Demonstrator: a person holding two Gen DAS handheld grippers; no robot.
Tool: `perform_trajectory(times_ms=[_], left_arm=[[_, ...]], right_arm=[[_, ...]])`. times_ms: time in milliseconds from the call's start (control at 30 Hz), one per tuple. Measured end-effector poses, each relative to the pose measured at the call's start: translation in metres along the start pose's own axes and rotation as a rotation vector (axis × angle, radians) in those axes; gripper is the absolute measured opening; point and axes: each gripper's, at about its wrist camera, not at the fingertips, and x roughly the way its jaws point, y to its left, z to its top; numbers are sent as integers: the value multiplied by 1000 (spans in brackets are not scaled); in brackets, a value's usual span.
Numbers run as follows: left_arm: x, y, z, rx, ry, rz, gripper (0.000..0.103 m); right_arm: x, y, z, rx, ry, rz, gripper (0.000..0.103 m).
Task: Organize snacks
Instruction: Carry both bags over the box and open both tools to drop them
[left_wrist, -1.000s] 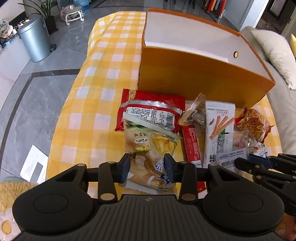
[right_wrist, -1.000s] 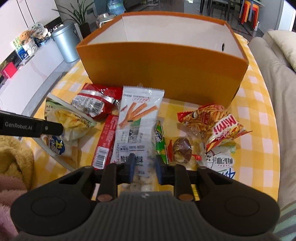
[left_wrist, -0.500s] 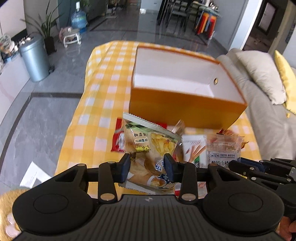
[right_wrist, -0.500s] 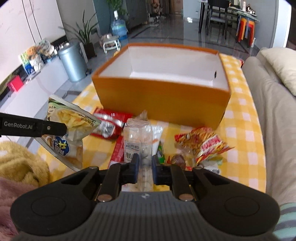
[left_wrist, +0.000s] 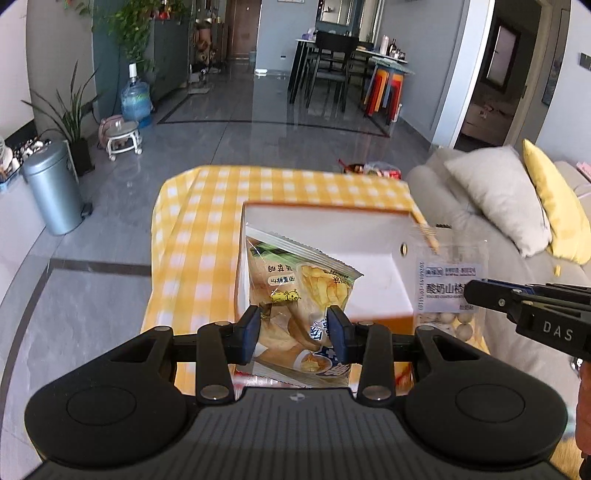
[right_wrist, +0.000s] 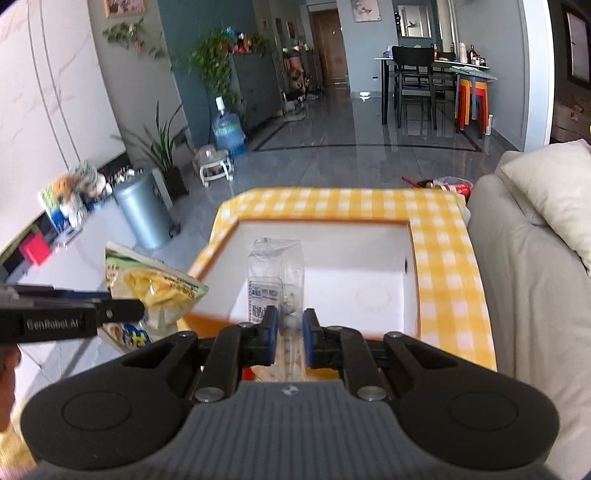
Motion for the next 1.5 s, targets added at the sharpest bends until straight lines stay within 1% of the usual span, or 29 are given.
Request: perform_trajectory(times_ms=[133, 267, 367, 467, 600, 700, 767, 867, 967, 1033, 1200, 1233, 1300, 1367, 1433, 1500], left_arm=[[24, 0, 27, 5, 12, -25, 44], [57, -1, 50, 22, 46, -17, 44], [77, -2, 57, 26, 90, -12, 44], [106, -3, 61, 39, 165, 0, 44], [142, -4, 55, 68, 277, 28, 44], [160, -10, 46, 117, 335, 69, 44], [169, -11, 41, 121, 367, 80, 44], [179, -16, 34, 162, 390, 111, 44], [185, -22, 28, 204, 409, 133, 44], [188, -24, 25, 223, 425, 157, 45], [192, -28, 23, 262, 451, 182, 46], [192, -29, 23, 268, 452, 182, 49], [192, -28, 23, 265, 445, 172, 51], [189, -26, 24, 253, 447, 178, 57], [187, -21, 29, 250, 438, 175, 67], [180, -19, 34, 250, 417, 164, 68]], right_arm=[[26, 1, 29, 15, 8, 6, 10], [67, -6, 54, 71, 68, 22, 10], [97, -15, 65, 96, 124, 19, 10], [135, -25, 68, 159, 221, 43, 10], [178, -32, 62, 176, 360, 21, 10], [203, -37, 54, 214, 425, 43, 9], [216, -41, 49, 229, 462, 53, 9], [236, -40, 40, 230, 518, 50, 9], [253, -42, 34, 247, 552, 55, 9], [261, -40, 29, 256, 571, 57, 9], [277, -43, 24, 288, 596, 60, 9], [280, -43, 23, 294, 599, 59, 9], [287, -41, 24, 296, 615, 61, 9], [291, -38, 22, 292, 618, 59, 9], [289, -41, 18, 294, 621, 58, 9], [290, -38, 17, 290, 624, 49, 9]])
